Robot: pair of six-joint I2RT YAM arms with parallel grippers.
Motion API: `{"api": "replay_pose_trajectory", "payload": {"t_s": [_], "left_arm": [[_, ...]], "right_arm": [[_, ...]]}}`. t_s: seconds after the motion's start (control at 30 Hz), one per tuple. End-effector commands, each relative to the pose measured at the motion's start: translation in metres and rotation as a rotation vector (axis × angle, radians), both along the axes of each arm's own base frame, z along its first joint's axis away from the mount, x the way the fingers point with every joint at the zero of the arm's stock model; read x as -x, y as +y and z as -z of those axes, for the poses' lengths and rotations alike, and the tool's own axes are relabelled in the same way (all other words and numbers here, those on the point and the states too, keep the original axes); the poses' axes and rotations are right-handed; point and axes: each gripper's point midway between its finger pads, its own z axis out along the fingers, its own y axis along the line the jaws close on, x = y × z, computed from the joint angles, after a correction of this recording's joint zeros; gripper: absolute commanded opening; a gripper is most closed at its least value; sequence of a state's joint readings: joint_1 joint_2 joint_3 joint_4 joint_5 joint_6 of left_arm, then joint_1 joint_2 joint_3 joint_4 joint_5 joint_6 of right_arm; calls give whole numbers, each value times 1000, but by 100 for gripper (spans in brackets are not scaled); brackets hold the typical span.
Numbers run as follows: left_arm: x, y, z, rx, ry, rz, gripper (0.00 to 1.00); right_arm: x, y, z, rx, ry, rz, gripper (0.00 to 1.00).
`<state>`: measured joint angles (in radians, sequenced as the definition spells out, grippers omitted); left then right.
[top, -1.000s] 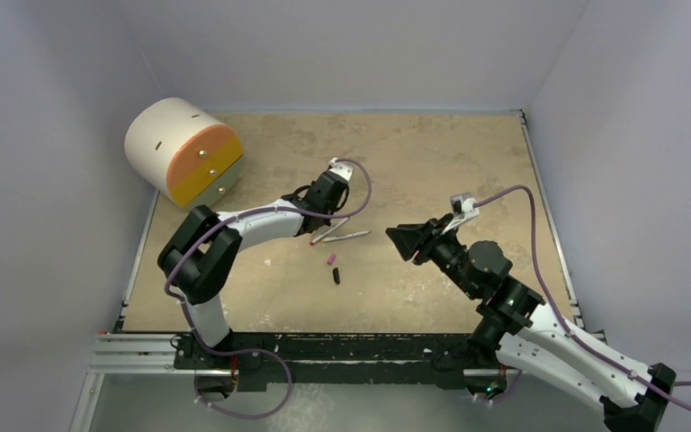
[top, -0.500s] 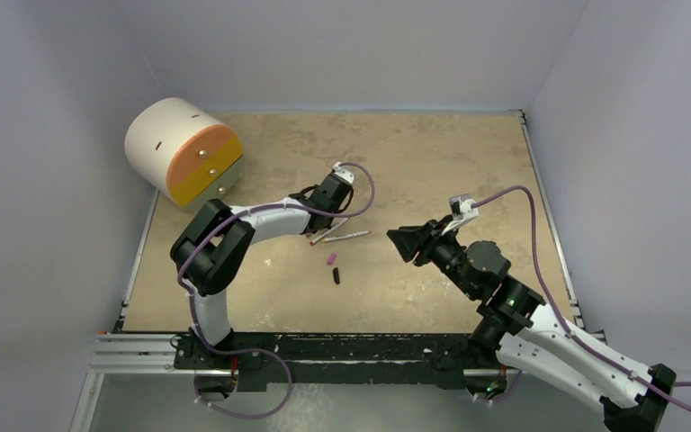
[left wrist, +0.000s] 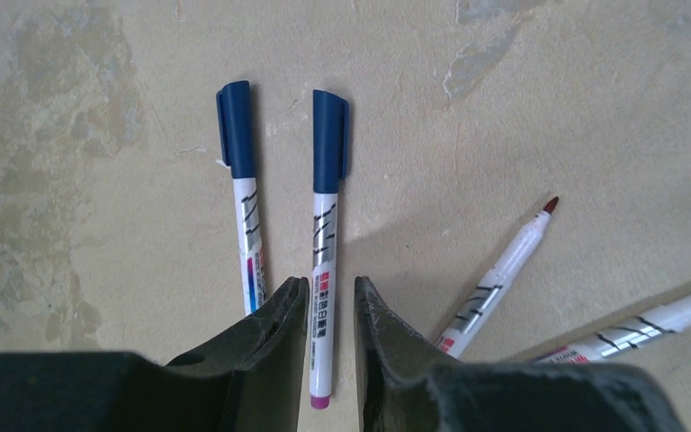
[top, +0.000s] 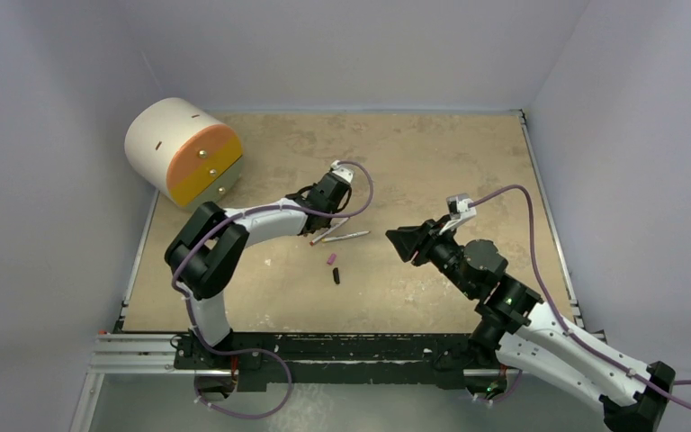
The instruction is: Insert the pens into the pen caps
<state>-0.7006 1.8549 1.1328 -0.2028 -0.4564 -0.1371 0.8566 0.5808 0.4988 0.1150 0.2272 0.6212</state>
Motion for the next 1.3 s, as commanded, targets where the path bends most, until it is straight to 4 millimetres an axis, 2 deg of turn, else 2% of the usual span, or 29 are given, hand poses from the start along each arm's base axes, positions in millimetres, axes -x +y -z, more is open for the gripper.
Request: {"api": "replay_pose_trajectory", "payload": {"t_s": [0.0, 0.13, 0.23, 0.33, 0.47, 0.7, 0.83, 1.17, 1.27], "left_arm": [[-8, -17, -64, 138, -151, 62, 24], [8, -38, -101, 252, -233, 215, 24], [30, -60, -110, 338, -216, 394, 24], [51, -76, -94, 316, -144, 588, 23], [63, -92, -77, 331, -70, 688, 23], [62, -103, -60, 314, -30, 762, 23], [60, -107, -43, 291, 20, 773, 24], [54, -104, -13, 234, 70, 757, 19], [54, -101, -5, 210, 97, 746, 11]], "right_arm": [[-8, -1, 2, -3, -4, 37, 41], [-14, 8, 26, 46, 81, 40, 43], [-17, 12, 35, 54, 113, 49, 44], [-18, 8, 34, 40, 114, 69, 44], [-17, -2, 28, 22, 121, 112, 45], [-7, -36, 21, 86, 181, 205, 48], [0, -51, 19, 73, 172, 234, 48], [3, -50, 31, 83, 200, 227, 47], [1, -49, 30, 99, 194, 224, 47]]}}
